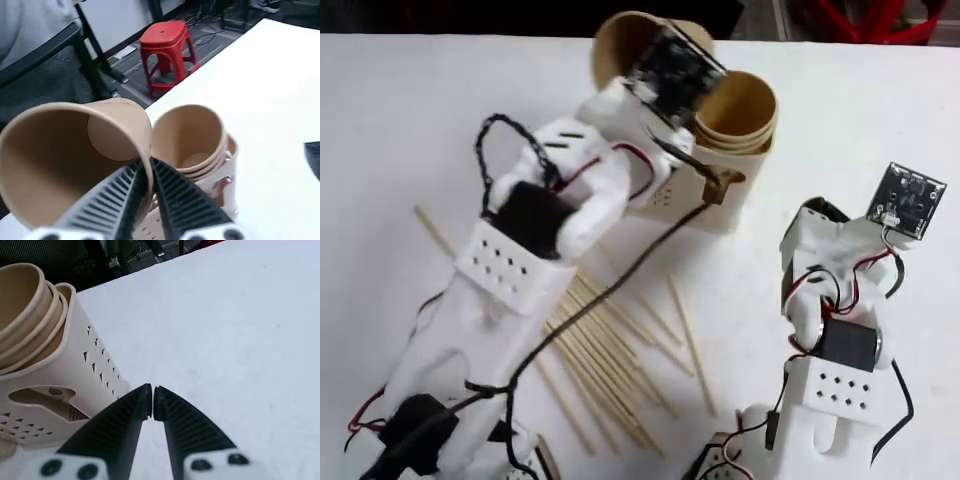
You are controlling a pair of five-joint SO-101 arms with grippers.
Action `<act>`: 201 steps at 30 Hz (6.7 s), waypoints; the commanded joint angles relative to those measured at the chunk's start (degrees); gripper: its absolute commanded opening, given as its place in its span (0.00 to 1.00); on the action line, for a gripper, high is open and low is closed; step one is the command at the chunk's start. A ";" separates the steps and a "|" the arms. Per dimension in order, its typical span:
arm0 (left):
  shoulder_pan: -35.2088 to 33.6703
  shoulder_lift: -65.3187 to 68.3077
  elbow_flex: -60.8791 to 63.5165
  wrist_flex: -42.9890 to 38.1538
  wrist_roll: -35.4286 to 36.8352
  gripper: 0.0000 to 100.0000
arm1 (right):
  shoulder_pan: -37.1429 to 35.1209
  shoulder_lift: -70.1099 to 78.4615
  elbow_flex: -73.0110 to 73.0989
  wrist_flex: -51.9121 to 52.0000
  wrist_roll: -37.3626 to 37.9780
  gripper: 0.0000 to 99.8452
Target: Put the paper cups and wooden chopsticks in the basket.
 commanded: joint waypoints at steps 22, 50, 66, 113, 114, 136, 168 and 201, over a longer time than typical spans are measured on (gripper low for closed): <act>3.56 11.82 -19.16 5.36 -4.40 0.19 | 0.04 -0.75 -0.26 -1.36 -0.26 0.02; -2.95 20.97 -36.13 19.87 -4.48 0.19 | -0.04 -0.75 -0.26 -1.36 -0.26 0.02; -23.87 20.70 -35.87 42.37 -5.01 0.20 | -0.04 -0.75 -0.26 -1.36 -0.26 0.02; -26.59 20.35 28.22 -10.37 -25.58 0.24 | -0.04 -0.75 -0.26 -1.36 -0.26 0.02; -26.59 20.26 28.13 -10.29 -25.58 0.22 | -0.04 -0.75 -0.26 -1.36 -0.26 0.02; -27.03 20.18 28.04 -10.55 -25.58 0.03 | -0.04 -0.75 -0.26 -1.45 -0.26 0.02; -26.42 -19.82 28.04 -0.26 -25.67 0.02 | 0.04 -0.75 2.73 -7.16 -0.18 0.02; -5.85 5.93 -2.73 7.74 -26.11 0.04 | 0.04 -0.75 2.73 -7.34 -0.18 0.02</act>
